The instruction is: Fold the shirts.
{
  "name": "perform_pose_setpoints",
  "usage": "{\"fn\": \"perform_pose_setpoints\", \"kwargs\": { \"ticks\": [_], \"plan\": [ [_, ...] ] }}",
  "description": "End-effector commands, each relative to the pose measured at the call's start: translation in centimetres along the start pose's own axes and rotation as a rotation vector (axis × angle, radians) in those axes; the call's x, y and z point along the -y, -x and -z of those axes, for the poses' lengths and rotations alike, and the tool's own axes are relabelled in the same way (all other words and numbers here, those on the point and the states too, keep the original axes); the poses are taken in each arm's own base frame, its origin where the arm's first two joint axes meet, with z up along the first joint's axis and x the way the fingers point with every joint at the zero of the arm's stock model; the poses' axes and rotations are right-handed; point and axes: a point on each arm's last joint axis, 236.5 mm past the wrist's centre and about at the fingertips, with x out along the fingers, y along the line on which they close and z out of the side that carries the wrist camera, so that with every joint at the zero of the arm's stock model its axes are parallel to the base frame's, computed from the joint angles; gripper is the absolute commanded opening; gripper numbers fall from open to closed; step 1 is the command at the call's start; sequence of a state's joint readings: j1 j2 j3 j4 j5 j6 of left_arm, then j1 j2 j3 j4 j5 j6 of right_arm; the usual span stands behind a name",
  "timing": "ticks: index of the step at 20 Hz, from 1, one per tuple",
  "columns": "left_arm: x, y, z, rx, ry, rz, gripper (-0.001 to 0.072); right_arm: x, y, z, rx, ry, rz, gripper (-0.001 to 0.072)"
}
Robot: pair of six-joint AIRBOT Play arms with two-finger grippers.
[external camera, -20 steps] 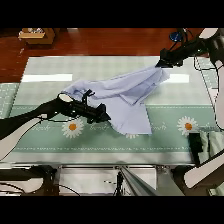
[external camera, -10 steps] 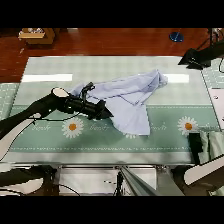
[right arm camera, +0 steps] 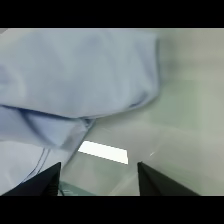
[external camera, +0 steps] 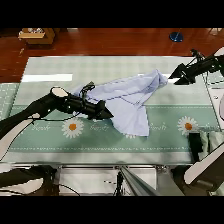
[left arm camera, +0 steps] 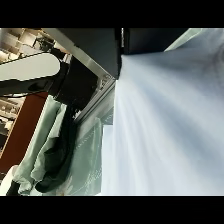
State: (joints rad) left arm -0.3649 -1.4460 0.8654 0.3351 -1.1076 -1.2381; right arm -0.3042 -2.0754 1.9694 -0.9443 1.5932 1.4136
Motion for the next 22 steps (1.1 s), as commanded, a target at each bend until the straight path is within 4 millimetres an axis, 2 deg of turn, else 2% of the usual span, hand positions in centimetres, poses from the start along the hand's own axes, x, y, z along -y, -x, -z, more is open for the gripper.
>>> {"fn": "perform_pose_setpoints", "kwargs": {
  "ticks": [1, 6, 10, 13, 16, 22],
  "plan": [
    [0.1, 0.1, 0.0, -0.001, -0.002, 0.002, 0.0019, -4.5, -2.8, 1.9, -0.107, 0.062, -0.103, 0.0512],
    [0.0, 0.2, -0.1, 0.001, -0.025, 0.002, 0.0019, -10.5, -6.7, 6.7, -0.292, 0.170, -0.101, 0.0512],
    [0.0, 0.1, -0.1, 0.000, -0.071, 0.002, 0.0019, -13.3, -9.3, 11.4, -0.422, 0.221, -0.095, 0.0512],
    [0.0, 0.1, 0.0, -0.003, -0.101, 0.003, 0.0019, -14.4, -10.3, 13.5, -0.478, 0.228, -0.087, 0.0512],
    [0.1, 0.1, 0.3, -0.015, -0.125, 0.008, 0.0019, -14.8, -10.7, 14.1, -0.493, 0.213, -0.075, 0.0513],
    [0.3, 0.2, 1.0, -0.042, -0.143, 0.020, 0.0019, -13.4, -10.5, 14.6, -0.524, 0.167, -0.006, 0.0536]
  ]
}}
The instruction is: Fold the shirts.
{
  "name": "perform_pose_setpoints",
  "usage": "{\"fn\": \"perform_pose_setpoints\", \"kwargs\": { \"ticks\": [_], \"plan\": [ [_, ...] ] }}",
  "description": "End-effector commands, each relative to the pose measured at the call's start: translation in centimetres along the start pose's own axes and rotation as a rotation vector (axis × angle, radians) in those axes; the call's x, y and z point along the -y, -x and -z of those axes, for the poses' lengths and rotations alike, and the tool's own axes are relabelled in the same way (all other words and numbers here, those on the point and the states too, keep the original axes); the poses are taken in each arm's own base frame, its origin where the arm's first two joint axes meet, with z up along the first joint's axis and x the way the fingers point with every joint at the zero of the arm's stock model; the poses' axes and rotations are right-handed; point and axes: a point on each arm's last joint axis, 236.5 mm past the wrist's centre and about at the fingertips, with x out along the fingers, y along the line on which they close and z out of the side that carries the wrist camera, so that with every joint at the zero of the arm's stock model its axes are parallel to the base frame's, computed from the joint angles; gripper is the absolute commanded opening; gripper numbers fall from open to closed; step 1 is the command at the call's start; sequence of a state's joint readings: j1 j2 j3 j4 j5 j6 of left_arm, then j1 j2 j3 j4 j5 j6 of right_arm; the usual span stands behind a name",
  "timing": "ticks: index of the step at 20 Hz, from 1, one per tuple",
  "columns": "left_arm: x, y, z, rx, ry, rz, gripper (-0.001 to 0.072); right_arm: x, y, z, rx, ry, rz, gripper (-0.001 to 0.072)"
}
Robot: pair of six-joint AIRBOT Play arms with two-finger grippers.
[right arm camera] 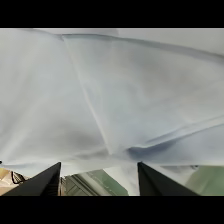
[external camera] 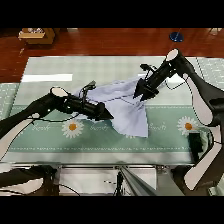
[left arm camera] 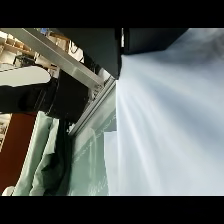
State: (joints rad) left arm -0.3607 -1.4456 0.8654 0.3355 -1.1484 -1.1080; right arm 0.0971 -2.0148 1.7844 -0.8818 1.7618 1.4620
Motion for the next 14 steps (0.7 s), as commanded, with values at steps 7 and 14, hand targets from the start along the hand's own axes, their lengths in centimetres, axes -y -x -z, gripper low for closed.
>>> {"fn": "perform_pose_setpoints", "kwargs": {
  "ticks": [7, 14],
  "plan": [
    [0.1, 0.0, 0.3, -0.013, -0.015, 0.007, 0.0019, 2.1, -2.6, -0.2, 0.006, -0.110, 0.008, 0.0536],
    [0.1, 0.0, 0.3, -0.013, -0.015, 0.007, 0.0019, -0.5, -2.2, -2.8, 0.111, -0.103, -0.106, 0.0060]
  ]
}}
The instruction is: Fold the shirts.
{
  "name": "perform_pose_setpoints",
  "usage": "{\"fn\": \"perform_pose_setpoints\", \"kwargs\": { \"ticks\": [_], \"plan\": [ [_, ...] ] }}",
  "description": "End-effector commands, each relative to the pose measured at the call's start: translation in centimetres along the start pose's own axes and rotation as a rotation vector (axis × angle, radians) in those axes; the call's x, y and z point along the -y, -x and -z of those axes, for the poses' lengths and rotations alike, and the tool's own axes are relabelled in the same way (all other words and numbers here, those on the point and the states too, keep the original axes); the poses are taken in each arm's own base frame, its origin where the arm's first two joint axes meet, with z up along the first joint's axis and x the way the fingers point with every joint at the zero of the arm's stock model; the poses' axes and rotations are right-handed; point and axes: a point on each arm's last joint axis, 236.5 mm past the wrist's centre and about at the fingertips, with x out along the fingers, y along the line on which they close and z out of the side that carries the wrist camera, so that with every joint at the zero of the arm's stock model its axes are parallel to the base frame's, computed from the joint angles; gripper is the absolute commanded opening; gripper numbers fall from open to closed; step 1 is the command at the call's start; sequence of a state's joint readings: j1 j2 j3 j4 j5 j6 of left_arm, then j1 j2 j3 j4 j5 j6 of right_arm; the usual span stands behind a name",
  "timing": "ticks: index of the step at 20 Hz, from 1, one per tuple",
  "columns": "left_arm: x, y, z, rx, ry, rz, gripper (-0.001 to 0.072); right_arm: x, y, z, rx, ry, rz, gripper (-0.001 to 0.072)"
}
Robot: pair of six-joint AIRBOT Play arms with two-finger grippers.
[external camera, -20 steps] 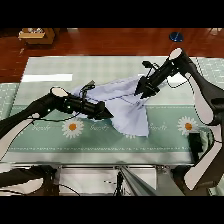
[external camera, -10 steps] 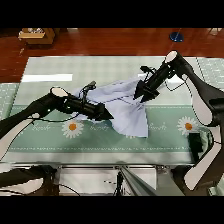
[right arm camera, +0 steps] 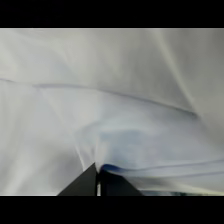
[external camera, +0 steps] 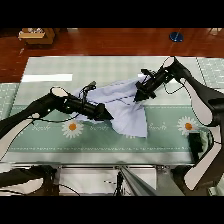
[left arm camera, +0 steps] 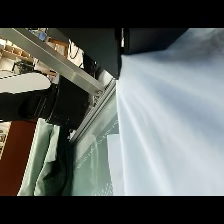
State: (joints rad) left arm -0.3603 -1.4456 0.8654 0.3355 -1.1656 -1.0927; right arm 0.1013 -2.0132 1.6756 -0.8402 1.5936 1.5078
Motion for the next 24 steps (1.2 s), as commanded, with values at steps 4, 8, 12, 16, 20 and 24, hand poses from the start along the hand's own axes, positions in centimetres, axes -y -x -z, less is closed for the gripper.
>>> {"fn": "perform_pose_setpoints", "kwargs": {
  "ticks": [4, 8, 12, 16, 20, 24],
  "plan": [
    [-0.2, 0.4, -0.4, 0.015, 0.006, -0.001, 0.0019, -4.1, 2.1, 1.1, 0.021, 0.071, -0.107, 0.0019],
    [0.3, 3.4, -1.3, 0.055, -0.008, 0.030, 0.0018, -7.5, 8.0, 2.3, 0.141, 0.133, -0.182, 0.0019],
    [2.8, 10.2, -3.1, 0.221, -0.085, 0.049, 0.0017, -8.7, 15.9, 3.9, 0.342, 0.173, -0.200, 0.0019],
    [4.6, 18.2, -4.1, 0.437, -0.143, 0.028, 0.0016, -8.4, 22.7, 6.3, 0.522, 0.181, -0.190, 0.0019],
    [7.2, 23.9, -3.6, 0.595, -0.176, 0.048, 0.0016, -10.9, 27.2, 9.0, 0.645, 0.230, -0.266, 0.0019],
    [16.6, 30.5, -2.4, 0.737, -0.479, -0.041, 0.0016, -17.3, 34.2, 13.1, 0.882, 0.366, -0.459, 0.0019]
  ]
}}
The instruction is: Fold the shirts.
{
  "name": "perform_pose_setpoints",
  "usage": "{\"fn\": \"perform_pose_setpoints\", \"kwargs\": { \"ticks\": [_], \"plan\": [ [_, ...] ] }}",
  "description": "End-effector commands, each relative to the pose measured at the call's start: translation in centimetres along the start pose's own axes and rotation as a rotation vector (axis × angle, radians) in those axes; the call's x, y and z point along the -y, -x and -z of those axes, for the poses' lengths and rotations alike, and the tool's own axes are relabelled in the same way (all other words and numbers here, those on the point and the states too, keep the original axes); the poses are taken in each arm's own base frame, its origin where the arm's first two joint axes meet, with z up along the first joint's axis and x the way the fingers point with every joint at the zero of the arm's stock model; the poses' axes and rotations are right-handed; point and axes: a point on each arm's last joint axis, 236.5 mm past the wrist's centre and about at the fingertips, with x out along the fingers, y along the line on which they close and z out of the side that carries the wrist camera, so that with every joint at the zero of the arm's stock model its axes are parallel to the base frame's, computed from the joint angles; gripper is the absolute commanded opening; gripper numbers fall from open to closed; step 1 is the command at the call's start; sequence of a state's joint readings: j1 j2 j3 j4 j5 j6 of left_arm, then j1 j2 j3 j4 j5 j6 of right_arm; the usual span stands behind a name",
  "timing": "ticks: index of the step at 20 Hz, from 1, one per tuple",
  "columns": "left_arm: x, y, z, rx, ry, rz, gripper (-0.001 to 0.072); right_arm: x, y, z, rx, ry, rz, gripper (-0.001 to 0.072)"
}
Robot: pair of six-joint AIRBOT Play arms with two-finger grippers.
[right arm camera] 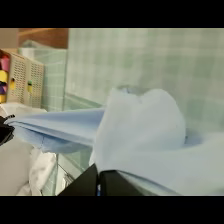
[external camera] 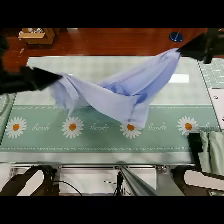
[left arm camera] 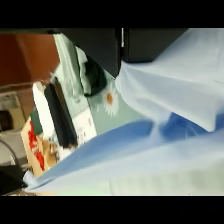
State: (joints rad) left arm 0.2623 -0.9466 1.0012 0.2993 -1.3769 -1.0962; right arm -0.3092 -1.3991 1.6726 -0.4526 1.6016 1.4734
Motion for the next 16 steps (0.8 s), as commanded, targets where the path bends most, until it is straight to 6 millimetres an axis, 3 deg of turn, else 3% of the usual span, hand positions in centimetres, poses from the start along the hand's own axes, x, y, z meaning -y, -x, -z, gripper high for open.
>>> {"fn": "perform_pose_setpoints", "kwargs": {
  "ticks": [1, 3, 4, 7, 10, 12, 15, 16],
  "plan": [
    [8.5, 5.1, -4.5, 0.146, -0.285, -0.025, 0.0016, -8.2, 5.5, -2.4, 0.249, 0.098, -0.181, 0.0018],
    [14.8, 8.7, -7.0, 0.254, -0.513, -0.098, 0.0016, -11.3, 9.2, -2.8, 0.385, 0.162, -0.192, 0.0018],
    [17.0, 10.5, -7.9, 0.300, -0.606, -0.185, 0.0017, -12.5, 11.0, -2.6, 0.442, 0.207, -0.160, 0.0018],
    [20.0, 15.5, -8.6, 0.391, -0.730, -0.502, 0.0017, -15.4, 15.3, -1.5, 0.552, 0.344, -0.035, 0.0018],
    [21.0, 18.0, -6.2, 0.386, -0.720, -0.670, 0.0017, -17.2, 17.3, 0.8, 0.565, 0.443, 0.099, 0.0018],
    [20.6, 18.5, -3.5, 0.335, -0.694, -0.732, 0.0017, -16.6, 17.4, 2.9, 0.509, 0.468, 0.207, 0.0018],
    [19.8, 18.1, 0.9, 0.191, -0.667, -0.753, 0.0017, -11.7, 17.6, 6.1, 0.371, 0.381, 0.426, 0.0018],
    [19.8, 18.0, 1.2, 0.197, -0.649, -0.747, 0.0018, -11.4, 17.7, 6.0, 0.376, 0.365, 0.435, 0.0018]
  ]
}}
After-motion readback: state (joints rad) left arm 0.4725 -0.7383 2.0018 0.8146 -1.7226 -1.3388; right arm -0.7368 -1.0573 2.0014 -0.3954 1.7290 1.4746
